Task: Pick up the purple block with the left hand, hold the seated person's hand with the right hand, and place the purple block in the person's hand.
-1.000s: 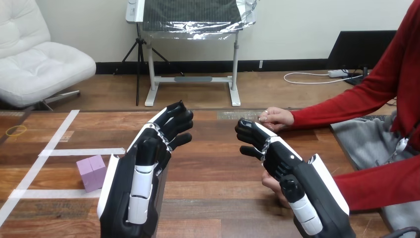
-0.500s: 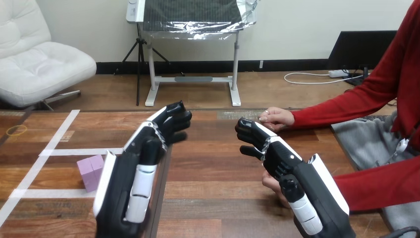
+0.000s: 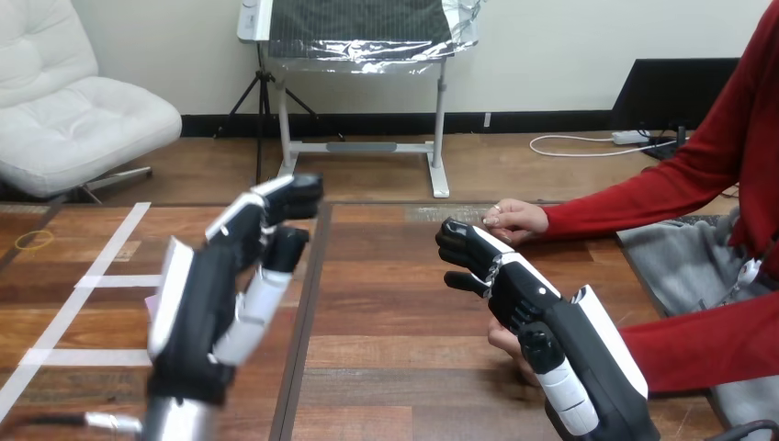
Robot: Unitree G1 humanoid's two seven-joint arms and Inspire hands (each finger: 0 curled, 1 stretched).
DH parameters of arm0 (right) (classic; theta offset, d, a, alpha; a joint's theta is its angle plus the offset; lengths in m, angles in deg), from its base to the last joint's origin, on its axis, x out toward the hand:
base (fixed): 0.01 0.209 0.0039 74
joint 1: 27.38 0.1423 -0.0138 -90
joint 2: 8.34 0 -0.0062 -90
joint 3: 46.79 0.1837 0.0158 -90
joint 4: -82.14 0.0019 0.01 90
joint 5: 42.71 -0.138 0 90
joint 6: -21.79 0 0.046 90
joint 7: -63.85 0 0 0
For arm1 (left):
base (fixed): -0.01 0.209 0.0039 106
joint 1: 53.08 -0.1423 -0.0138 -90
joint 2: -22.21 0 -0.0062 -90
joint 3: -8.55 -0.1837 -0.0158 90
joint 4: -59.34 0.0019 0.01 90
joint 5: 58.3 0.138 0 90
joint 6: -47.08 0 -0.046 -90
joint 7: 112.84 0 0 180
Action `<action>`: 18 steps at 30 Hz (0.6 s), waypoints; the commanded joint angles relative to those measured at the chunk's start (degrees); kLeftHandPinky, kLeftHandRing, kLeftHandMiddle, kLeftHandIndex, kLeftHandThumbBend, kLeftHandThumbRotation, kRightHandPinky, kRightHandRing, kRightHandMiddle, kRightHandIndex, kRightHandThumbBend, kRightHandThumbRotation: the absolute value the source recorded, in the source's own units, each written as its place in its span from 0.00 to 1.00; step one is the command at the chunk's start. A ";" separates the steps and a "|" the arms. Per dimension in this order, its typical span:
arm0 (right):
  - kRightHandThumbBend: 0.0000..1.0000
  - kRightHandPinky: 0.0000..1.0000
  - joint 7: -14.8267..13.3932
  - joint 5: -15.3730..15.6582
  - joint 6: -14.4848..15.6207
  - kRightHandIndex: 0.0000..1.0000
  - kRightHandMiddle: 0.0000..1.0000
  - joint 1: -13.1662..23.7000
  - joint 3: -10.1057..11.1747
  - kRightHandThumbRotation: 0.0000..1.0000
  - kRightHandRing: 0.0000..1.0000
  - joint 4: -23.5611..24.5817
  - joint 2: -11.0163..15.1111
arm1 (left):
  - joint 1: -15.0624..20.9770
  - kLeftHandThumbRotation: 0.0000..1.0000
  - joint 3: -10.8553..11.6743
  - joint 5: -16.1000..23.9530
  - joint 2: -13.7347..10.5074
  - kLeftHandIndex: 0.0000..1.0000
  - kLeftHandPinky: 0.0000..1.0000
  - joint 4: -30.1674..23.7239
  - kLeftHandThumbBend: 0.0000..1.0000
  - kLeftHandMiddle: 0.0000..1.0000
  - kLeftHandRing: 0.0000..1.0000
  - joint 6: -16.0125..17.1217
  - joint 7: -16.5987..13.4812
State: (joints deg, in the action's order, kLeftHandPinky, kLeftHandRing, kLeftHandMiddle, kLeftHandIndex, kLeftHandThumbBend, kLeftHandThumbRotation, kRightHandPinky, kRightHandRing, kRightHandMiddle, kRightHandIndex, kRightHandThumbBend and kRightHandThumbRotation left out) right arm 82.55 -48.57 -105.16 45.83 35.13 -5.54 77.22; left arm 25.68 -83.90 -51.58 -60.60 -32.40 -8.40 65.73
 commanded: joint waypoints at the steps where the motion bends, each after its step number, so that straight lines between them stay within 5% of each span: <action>1: 0.76 0.86 -0.10 -0.42 -1.46 0.89 0.90 2.53 1.32 1.00 0.90 1.65 -0.09 | 12.44 0.93 4.76 3.19 -4.14 0.74 0.58 7.67 0.62 0.75 0.71 -0.29 -2.05; 11: 0.78 0.86 -0.20 -0.05 -1.77 0.89 0.90 2.15 1.37 1.00 0.90 1.70 -0.01 | 20.62 0.90 6.32 7.19 -8.40 0.76 0.61 16.39 0.64 0.77 0.74 -4.70 -3.89; 18: 0.78 0.86 -0.09 -0.15 -1.66 0.89 0.90 1.98 1.37 1.00 0.90 1.84 0.10 | 25.87 0.89 5.72 8.82 -11.67 0.79 0.66 21.54 0.63 0.81 0.78 -9.51 -2.44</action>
State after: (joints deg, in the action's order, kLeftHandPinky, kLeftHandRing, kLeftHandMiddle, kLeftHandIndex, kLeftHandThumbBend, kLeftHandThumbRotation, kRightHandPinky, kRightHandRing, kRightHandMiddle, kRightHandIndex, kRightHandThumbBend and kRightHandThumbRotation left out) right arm 82.56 -48.56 -105.16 45.60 35.13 -5.56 77.22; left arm 40.65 -79.08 -45.35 -68.31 -17.38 -14.20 63.30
